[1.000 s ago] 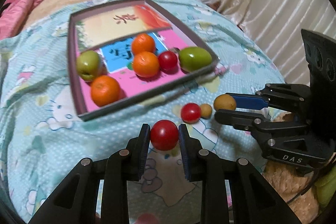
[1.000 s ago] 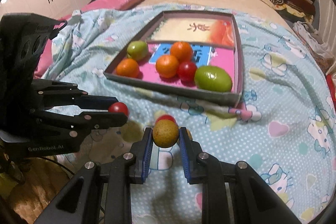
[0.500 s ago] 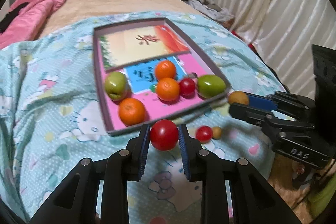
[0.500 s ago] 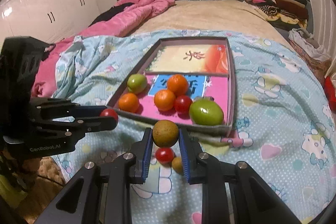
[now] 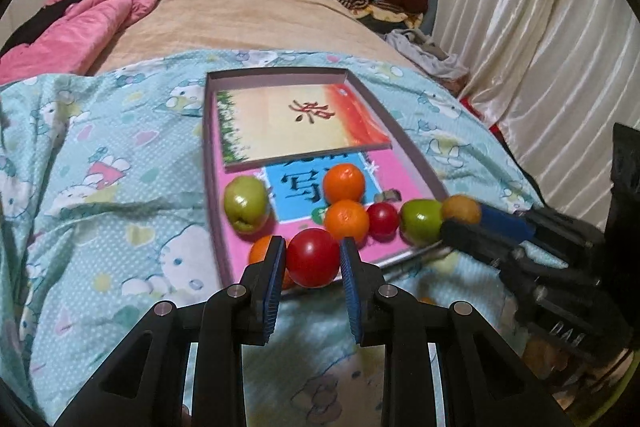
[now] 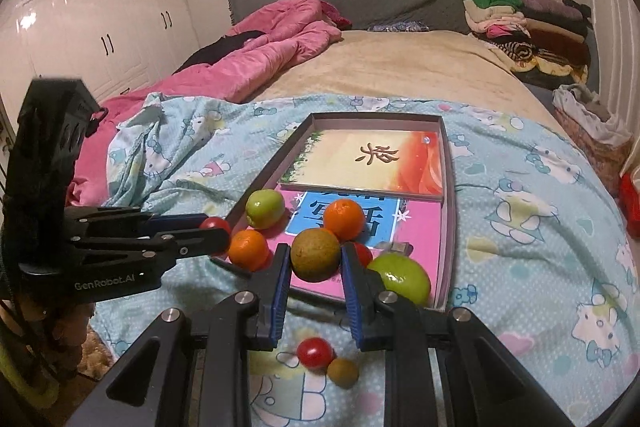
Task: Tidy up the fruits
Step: 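Carry the tomato with the left tool while the right tool carries the yellow fruit over the tray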
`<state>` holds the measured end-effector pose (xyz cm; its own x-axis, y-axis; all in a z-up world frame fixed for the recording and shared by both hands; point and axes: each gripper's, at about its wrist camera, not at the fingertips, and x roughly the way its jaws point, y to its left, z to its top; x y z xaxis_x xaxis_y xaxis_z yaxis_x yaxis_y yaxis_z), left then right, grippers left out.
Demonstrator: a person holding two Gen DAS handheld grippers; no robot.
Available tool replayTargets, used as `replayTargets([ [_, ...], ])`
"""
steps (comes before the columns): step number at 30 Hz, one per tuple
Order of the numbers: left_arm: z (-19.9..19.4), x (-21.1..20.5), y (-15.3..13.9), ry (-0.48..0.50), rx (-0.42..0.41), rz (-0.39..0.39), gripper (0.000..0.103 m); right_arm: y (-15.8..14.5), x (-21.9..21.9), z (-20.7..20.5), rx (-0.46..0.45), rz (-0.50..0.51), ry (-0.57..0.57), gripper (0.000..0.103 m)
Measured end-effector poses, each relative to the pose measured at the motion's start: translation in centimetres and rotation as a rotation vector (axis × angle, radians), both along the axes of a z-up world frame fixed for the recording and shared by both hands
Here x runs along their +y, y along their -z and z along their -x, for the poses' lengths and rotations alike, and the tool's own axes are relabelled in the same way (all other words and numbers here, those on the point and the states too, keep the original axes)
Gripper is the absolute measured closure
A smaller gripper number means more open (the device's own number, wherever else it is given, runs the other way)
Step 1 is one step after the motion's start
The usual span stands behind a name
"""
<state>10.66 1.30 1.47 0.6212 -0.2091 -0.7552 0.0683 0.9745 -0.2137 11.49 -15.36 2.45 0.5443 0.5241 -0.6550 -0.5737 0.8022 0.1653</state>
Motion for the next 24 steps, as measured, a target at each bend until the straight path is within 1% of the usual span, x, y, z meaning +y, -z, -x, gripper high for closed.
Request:
replayTargets([
  [4,-0.8,-0.8,0.5,0.006,-0.006,-0.005,0.075,0.8,0.2,-0.3,0.005,0.014,-0.007,0.078],
  [9,-1.7,-1.7,1.5,0.019,0.018,-0.033,0.075,1.6,0.1,-1.0,0.018,0.03,0.0,0.078],
  [17,-2.2,-2.3,2.3,0.024,0.018,-0.072,0.075,2.6,0.4,-1.9,0.027,0.055,-0.009,0.078],
  [24,-2.4,-2.6,3.0,0.034,0.031,-0.095,0.075,3.0,1.0,-1.7,0.022,0.066,-0.033,0.078],
])
